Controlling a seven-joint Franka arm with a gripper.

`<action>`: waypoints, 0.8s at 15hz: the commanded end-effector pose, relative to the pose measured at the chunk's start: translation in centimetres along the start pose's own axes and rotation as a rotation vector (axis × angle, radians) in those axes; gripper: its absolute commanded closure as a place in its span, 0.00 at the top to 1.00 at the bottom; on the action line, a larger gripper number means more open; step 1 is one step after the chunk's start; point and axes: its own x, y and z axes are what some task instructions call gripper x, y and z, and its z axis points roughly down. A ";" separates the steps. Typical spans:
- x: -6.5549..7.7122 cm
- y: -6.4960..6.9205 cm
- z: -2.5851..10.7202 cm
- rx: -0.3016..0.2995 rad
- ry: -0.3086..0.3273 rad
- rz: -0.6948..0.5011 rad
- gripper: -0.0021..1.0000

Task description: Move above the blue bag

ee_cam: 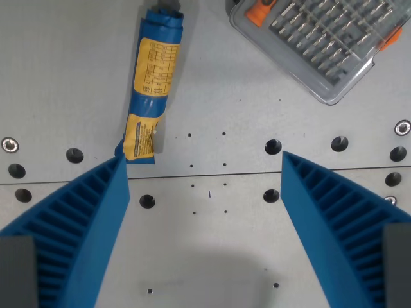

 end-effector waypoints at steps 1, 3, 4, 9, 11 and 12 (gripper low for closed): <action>0.0 0.0 -0.2 0.000 0.006 0.000 1.00; 0.0 0.0 -0.2 0.000 0.006 0.000 1.00; 0.0 0.0 -0.2 0.000 0.006 0.001 1.00; 0.0 -0.1 0.0 0.001 0.006 0.020 1.00; 0.0 -0.2 0.3 0.001 0.011 0.035 1.00; 0.0 -0.2 0.4 0.002 0.014 0.045 1.00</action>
